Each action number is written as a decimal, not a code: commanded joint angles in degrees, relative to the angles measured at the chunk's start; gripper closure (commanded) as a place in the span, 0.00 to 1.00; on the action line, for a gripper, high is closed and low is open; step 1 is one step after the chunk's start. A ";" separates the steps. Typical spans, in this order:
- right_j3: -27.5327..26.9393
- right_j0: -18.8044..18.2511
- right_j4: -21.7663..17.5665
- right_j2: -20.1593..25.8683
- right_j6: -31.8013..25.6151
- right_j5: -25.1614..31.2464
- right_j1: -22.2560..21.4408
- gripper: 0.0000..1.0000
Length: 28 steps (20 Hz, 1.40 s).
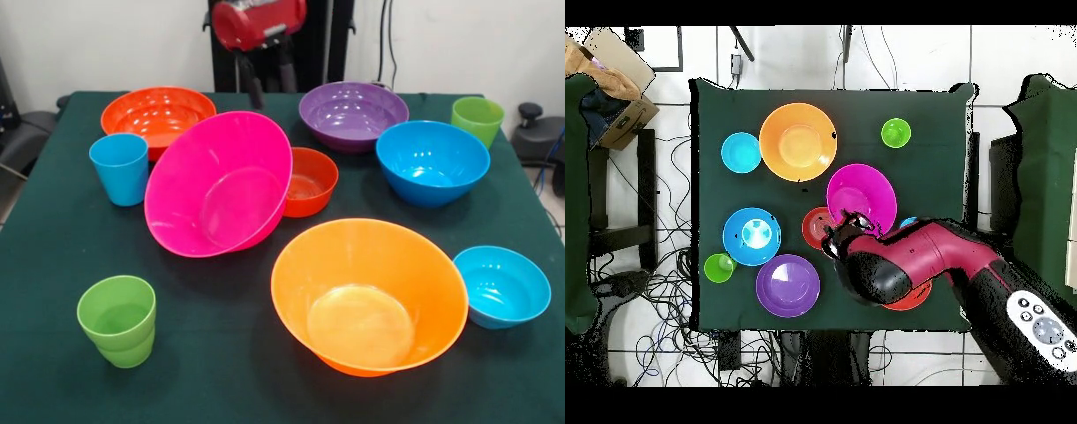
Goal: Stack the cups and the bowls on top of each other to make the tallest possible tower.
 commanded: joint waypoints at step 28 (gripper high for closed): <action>-3.66 16.25 -20.85 -18.11 5.84 -4.17 -5.24 0.00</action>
